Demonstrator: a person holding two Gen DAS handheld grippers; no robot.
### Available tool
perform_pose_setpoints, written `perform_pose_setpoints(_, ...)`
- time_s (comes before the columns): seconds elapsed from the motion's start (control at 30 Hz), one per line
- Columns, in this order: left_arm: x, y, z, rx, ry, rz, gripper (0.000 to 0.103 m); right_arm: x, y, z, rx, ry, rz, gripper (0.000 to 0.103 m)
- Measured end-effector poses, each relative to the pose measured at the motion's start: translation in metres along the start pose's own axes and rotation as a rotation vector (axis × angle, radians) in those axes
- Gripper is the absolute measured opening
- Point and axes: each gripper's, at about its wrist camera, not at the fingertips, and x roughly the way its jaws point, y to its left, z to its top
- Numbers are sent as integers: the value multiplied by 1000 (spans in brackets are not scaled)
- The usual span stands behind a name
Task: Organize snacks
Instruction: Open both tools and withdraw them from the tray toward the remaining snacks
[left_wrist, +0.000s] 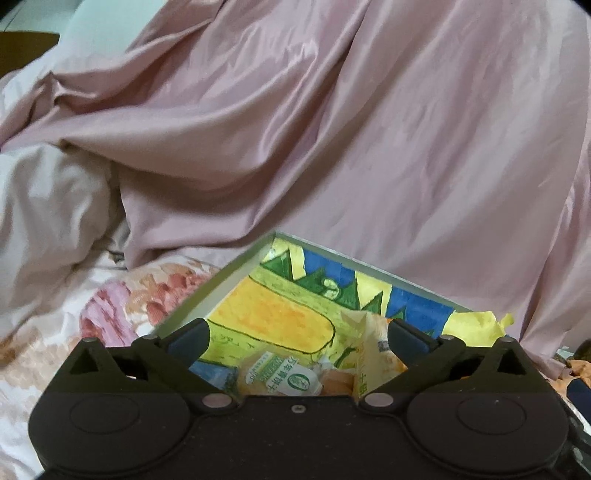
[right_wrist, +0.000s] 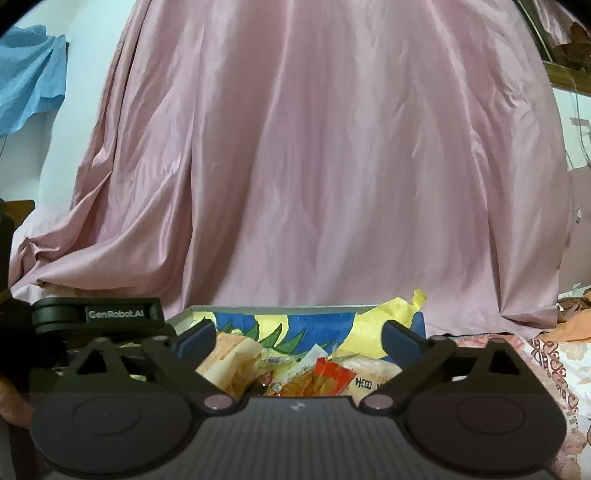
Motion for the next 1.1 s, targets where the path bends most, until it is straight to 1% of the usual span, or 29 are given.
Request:
perform_pose_setpoints(0.17,-21,3,5,15,-44,-2,102,-12,3,4,-6,-44,-4,103)
perform_pose_setpoints(0.33,-46,11,6,38,-70,0,102,-28,7,8,-14,-75,-8,103)
perform_pose_setpoints(0.43,-61,18,5,51,-76,5,102,-41,13,8,-35,-94,-4,103)
perform_pose_setpoints(0.67,-95,36,-5,72,-75,12,102,-75,29,8,-90,-127,36,103)
perform_pose_setpoints(0.83,-115,50,-14,95,-62,20,102,-94,41,5,-92,-110,60,103)
perform_pose_setpoints(1.03,-135,67,-32,124,-32,22,102,-118,49,-5,-85,-45,81,103)
perform_pose_setpoints(1.1,-139,73,-39,141,-4,4,102,-126,52,-8,-86,-13,74,103)
